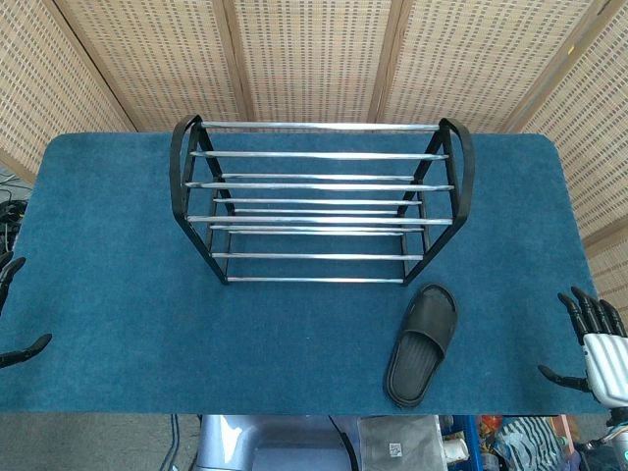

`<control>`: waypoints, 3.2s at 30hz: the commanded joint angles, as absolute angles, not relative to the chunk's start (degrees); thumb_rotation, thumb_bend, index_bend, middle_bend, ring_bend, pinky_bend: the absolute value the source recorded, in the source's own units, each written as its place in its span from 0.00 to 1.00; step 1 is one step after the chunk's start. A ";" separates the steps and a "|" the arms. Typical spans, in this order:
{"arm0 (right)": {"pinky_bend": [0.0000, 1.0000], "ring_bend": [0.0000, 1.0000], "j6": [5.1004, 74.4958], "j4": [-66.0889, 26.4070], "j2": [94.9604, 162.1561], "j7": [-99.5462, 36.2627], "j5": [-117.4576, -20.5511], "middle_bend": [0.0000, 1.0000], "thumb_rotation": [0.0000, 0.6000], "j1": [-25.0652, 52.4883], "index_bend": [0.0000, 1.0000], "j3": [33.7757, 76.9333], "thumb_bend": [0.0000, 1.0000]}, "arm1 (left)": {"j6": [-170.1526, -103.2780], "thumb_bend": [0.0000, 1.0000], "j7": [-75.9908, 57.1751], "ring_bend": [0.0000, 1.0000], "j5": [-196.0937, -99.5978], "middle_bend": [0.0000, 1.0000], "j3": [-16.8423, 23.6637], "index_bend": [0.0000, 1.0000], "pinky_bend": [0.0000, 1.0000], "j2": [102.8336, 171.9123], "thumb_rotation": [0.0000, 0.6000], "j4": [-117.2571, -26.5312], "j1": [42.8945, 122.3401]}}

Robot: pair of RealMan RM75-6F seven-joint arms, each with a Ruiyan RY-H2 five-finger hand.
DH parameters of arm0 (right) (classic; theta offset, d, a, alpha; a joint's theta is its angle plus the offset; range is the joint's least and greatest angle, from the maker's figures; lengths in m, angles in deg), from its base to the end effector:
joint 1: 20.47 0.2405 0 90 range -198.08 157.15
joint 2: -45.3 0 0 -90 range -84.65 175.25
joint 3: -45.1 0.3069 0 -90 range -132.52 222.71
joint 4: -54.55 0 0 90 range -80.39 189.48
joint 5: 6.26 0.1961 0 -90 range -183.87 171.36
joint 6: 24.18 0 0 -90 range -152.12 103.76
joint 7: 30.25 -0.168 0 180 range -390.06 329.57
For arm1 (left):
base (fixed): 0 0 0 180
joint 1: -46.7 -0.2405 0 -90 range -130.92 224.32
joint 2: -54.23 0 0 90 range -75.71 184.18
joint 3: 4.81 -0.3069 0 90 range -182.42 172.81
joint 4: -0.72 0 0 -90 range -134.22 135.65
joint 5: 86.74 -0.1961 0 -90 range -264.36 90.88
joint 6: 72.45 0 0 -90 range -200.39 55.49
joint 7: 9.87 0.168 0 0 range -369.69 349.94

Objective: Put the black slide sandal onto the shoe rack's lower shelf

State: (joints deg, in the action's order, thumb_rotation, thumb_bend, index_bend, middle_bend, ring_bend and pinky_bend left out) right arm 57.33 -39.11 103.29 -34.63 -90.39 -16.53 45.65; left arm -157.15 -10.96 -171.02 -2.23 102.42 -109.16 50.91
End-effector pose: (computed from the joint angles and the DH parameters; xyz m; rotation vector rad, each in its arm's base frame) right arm -0.3668 -0.1931 0.2182 1.3902 -0.9936 0.8079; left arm -0.3044 0.1984 0.2608 -1.3568 -0.9643 -0.9181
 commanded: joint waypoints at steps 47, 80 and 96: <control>0.00 0.00 56.45 -5.66 125.21 -42.33 -132.96 0.00 1.00 6.08 0.00 35.76 0.00 | -152.85 0.20 -3.71 0.00 -164.65 0.00 -0.54 0.00 0.00 105.16 1.00 -110.42 53.93; 0.00 0.00 49.83 -4.89 128.41 -34.65 -128.36 0.00 1.00 11.68 0.00 31.06 0.00 | -152.26 0.20 -4.38 0.00 -164.37 0.00 -0.69 0.00 0.00 104.92 1.00 -110.10 54.34; 0.04 0.07 43.60 -10.97 127.01 -30.19 -126.84 0.19 1.00 14.65 0.23 29.31 0.17 | -152.23 0.20 -5.86 0.00 -164.71 0.00 -0.78 0.00 0.00 104.43 1.00 -109.77 54.26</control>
